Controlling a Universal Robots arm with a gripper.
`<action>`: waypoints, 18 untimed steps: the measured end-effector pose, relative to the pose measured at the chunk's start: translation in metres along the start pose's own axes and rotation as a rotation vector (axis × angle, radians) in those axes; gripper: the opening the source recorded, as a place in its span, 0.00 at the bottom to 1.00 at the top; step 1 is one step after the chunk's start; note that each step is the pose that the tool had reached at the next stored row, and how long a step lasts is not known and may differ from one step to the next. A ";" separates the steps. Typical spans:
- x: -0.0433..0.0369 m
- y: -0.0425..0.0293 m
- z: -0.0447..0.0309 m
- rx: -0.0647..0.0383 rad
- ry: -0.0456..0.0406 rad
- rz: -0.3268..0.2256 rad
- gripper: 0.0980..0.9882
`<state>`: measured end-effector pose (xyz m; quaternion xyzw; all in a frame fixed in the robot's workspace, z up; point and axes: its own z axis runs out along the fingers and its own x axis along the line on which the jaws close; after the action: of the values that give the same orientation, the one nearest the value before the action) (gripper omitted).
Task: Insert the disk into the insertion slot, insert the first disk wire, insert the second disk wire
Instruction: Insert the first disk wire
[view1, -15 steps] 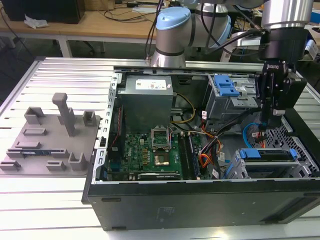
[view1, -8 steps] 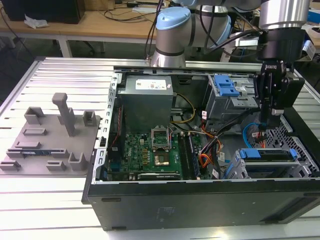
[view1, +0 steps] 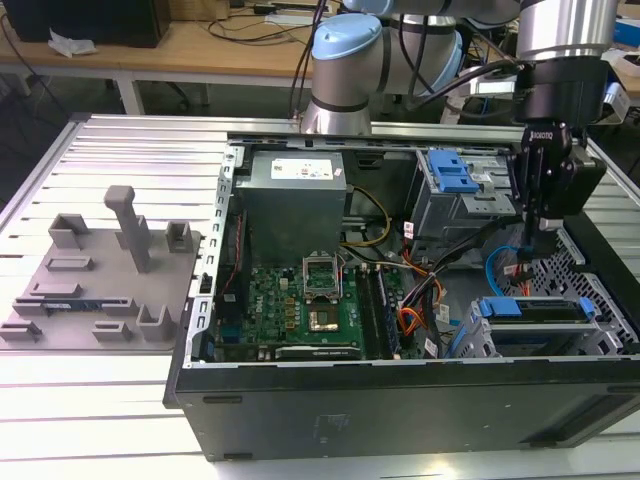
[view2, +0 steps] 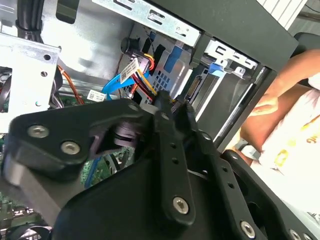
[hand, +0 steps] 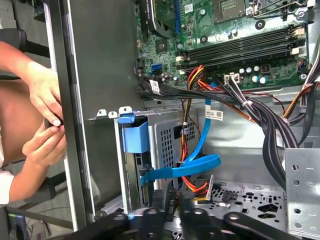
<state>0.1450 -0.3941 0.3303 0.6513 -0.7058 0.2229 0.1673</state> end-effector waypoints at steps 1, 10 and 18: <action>0.0000 0.0000 0.0001 0.000 0.0020 0.000 0.08; -0.0010 -0.0091 0.0007 -0.031 0.0061 -0.020 0.07; 0.0090 -0.0203 0.0082 -0.077 -0.0460 -0.040 0.07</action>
<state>0.1648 -0.4072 0.3301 0.6633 -0.7043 0.1770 0.1806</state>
